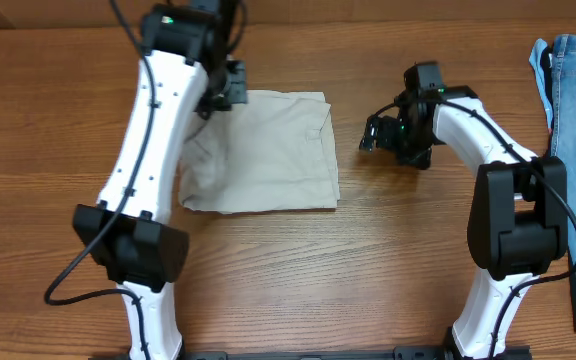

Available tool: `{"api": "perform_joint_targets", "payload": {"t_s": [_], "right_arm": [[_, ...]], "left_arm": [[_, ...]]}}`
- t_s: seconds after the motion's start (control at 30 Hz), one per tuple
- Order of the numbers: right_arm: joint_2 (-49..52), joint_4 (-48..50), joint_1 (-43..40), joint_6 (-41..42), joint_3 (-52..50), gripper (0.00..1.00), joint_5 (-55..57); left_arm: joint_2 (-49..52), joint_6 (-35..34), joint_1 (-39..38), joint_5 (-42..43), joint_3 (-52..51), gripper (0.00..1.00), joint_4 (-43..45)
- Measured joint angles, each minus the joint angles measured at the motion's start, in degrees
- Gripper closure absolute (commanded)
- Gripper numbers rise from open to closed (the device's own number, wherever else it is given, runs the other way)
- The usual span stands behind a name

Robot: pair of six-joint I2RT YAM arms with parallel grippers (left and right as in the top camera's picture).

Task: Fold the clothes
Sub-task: 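Lift the trousers' left half with the left gripper and fold it rightward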

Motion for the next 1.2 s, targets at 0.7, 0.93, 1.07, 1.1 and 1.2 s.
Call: {"api": "perform_joint_targets", "payload": {"t_s": [0.7,0.93,1.07,1.1,1.2], "right_arm": [[-0.57,1.84,-0.02,0.85,-1.68,0.00,-0.46],[-0.59,1.84,0.00,0.85,-1.66,0.00,-0.44],[-0.59,1.86,-0.02,0.87,-1.66,0.02,-0.44],[-0.59,1.88,-0.02,0.87,-1.66,0.02,-0.44],[-0.59,1.86,-0.02,0.92,-1.68,0.02,-0.42]], "left_arm": [[0.28,-6.84,-9.75,0.83,0.02,0.94,10.21],[3.28,-7.61,-10.08,3.72,0.02,0.96,11.10],[4.76,-7.96,-10.19,5.90,0.02,0.96,12.07],[4.90,-7.98,-10.27,6.16,0.02,0.96,12.28],[4.98,-8.02,-10.95,6.71,0.02,0.92,13.57]]}}
